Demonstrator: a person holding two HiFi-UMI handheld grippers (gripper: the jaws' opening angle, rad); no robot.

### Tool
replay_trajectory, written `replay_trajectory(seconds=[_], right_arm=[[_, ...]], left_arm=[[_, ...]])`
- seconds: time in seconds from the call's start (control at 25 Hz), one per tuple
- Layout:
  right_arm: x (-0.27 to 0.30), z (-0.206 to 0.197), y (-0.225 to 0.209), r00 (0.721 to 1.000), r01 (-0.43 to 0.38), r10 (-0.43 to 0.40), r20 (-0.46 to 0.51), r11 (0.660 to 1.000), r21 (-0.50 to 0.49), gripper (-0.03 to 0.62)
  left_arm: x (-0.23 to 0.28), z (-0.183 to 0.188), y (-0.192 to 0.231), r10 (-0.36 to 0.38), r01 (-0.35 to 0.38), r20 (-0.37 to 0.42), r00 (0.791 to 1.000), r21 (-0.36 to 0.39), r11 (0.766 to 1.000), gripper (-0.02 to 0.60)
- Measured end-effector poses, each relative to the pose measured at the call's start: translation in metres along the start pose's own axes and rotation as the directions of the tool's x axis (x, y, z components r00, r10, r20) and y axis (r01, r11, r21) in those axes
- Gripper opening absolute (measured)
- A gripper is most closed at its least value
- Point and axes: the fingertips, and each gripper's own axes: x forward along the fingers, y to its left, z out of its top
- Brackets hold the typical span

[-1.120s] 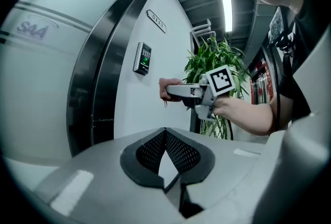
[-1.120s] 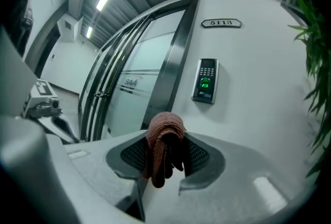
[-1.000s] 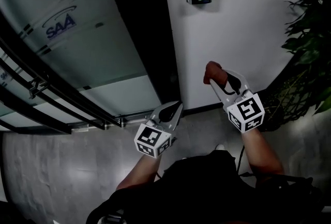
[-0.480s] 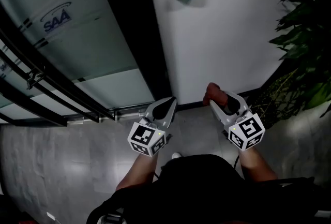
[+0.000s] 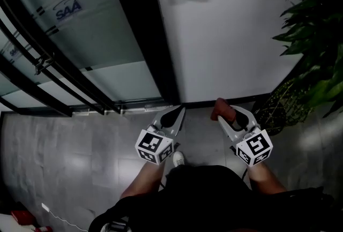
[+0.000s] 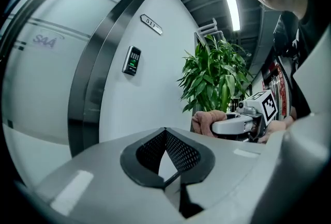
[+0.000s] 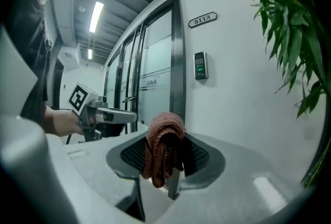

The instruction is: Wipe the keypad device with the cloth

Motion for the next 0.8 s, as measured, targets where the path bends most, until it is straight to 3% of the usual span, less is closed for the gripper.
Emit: replay_trajectory(seconds=[0.44,0.8], right_arm=[[-0.029,-0.009,0.016,0.999,-0.028,0.028,0.021,0.999,-0.016,0.146],[-0.033,-0.007,0.014,0.999,-0.013,0.014,0.033,1.000,-0.018,0.146]], left_arm=[[-0.018,-0.004,-0.033,0.020,-0.020,0.004,1.000,0.029,0.999,0.015],[-0.018,0.003,-0.034,0.022,-0.023,0.019,1.000,0.046,0.999,0.015]])
